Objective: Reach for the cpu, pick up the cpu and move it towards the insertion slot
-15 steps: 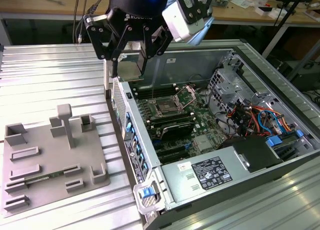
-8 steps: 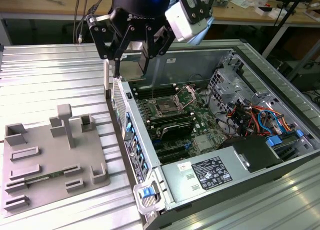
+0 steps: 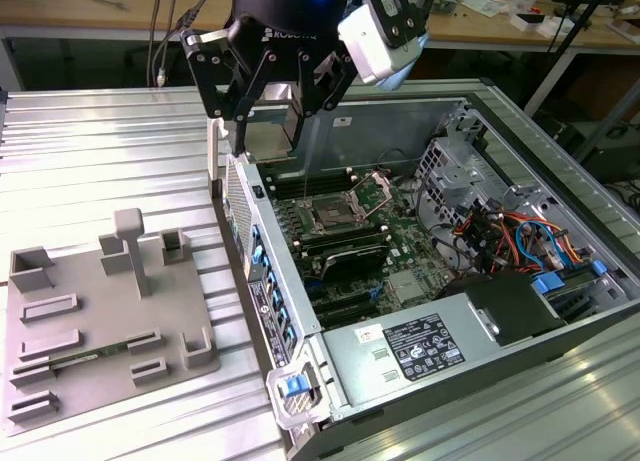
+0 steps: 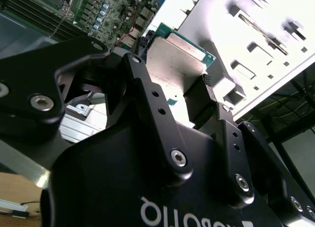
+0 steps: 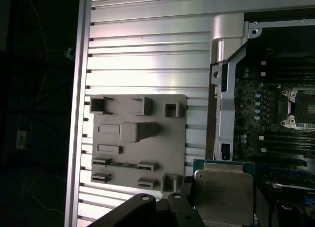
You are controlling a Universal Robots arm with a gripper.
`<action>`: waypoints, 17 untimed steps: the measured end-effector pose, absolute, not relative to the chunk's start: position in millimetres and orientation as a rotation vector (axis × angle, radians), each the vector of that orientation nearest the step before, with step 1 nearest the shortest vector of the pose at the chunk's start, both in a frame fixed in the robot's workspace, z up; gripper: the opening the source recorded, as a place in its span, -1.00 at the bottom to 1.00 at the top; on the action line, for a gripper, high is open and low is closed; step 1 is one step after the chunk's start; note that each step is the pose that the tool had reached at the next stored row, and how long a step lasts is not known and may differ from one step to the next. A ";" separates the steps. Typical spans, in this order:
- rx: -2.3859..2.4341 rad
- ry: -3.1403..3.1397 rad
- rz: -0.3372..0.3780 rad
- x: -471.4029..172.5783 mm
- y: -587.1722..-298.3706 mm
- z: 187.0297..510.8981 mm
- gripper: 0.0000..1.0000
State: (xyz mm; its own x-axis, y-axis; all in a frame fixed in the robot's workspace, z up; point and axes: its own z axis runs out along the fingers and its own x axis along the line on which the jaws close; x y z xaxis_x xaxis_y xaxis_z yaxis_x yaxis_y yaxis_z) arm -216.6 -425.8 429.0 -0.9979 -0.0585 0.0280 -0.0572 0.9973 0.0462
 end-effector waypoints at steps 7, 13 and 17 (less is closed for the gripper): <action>0.090 -3.110 -0.071 -211.1 -425.8 429.0 0.10; 0.090 -3.110 -0.071 -202.7 -425.8 429.0 0.10; 0.090 -3.110 -0.071 -196.8 -425.8 429.0 0.10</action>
State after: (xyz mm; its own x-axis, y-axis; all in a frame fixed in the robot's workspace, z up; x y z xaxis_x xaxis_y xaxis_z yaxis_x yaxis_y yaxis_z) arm -196.8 -425.8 429.0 -0.9979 -0.0585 0.0280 -0.0572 0.9973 0.0462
